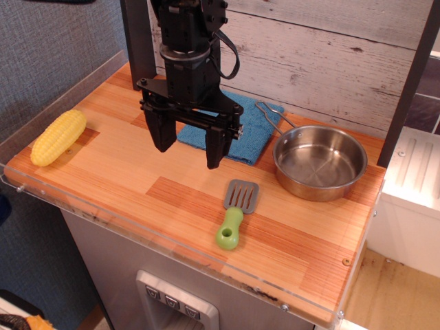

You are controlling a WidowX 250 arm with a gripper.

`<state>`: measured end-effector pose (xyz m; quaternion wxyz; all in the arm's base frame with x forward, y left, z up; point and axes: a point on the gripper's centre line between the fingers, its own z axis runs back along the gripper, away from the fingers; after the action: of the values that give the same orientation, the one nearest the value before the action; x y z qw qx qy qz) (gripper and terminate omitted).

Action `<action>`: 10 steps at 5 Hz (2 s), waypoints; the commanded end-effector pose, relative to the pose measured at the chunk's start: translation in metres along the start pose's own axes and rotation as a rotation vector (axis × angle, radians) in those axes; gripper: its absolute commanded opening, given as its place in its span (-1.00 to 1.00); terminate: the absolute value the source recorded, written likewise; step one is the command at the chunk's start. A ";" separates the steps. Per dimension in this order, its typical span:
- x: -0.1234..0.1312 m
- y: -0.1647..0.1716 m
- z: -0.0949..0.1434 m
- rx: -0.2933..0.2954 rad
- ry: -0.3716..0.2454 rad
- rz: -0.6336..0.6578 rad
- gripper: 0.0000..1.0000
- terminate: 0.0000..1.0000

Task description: Put the corn onto the cloth.

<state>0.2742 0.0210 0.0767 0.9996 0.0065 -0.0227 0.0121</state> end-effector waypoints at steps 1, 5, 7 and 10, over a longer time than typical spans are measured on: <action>0.000 0.000 0.000 0.000 0.000 0.000 1.00 -1.00; -0.017 0.105 -0.006 -0.126 0.025 0.109 1.00 -1.00; -0.011 0.161 -0.026 -0.089 0.034 0.186 1.00 -1.00; 0.001 0.183 -0.009 -0.072 0.009 0.135 1.00 -1.00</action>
<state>0.2707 0.1990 0.0571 0.9961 -0.0417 -0.0010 0.0775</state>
